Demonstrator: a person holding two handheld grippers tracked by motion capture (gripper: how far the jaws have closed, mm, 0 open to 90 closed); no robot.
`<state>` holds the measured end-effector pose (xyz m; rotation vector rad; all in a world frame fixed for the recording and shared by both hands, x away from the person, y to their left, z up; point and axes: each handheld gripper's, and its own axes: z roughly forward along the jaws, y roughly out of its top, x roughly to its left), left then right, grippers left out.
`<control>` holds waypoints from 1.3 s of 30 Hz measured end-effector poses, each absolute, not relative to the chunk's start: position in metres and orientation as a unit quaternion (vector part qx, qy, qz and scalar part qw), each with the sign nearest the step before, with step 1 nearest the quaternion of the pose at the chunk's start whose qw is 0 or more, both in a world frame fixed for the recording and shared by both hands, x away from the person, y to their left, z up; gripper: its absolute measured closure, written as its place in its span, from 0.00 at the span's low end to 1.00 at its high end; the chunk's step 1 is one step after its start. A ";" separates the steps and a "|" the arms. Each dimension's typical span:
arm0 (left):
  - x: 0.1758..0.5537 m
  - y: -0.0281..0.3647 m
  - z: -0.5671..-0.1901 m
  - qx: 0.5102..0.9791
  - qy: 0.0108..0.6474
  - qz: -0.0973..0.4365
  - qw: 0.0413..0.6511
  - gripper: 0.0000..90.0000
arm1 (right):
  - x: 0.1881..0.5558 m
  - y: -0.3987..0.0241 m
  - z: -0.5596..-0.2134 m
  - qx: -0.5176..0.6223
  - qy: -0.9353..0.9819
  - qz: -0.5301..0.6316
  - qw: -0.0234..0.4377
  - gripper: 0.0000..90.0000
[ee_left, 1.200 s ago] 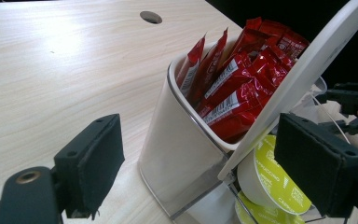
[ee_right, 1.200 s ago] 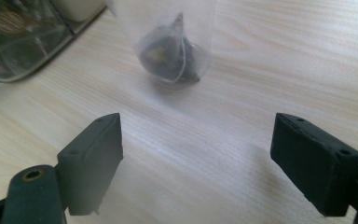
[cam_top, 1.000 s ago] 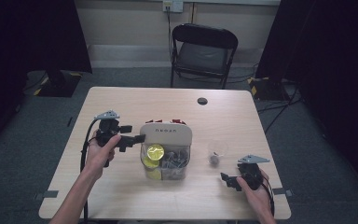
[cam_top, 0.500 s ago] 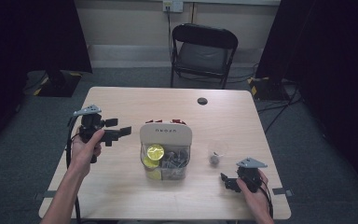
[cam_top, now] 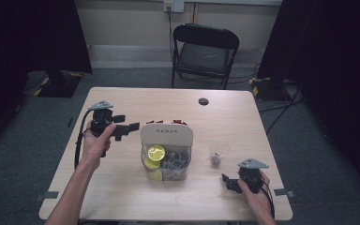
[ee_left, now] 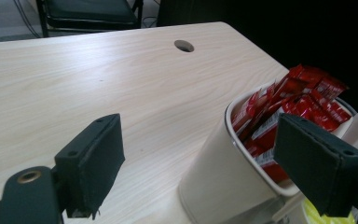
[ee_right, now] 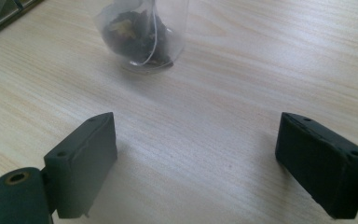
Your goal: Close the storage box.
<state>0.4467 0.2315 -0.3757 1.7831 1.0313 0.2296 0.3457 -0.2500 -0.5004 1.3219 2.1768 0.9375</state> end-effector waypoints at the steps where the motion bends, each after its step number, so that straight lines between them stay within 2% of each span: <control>1: 0.448 0.230 -0.376 0.739 0.429 0.093 0.511 0.18 | 0.346 -0.250 -0.500 0.476 0.784 0.338 0.212 0.13; 13: 0.450 0.212 -0.379 0.739 0.423 0.078 0.518 0.19 | 0.346 -0.250 -0.500 0.476 0.784 0.338 0.212 0.14; 26: 0.443 0.211 -0.378 0.730 0.422 0.058 0.534 0.19 | 0.346 -0.250 -0.500 0.475 0.784 0.338 0.212 0.13; 39: 0.432 0.205 -0.375 0.747 0.404 0.062 0.525 0.18 | 0.346 -0.250 -0.500 0.475 0.784 0.338 0.212 0.13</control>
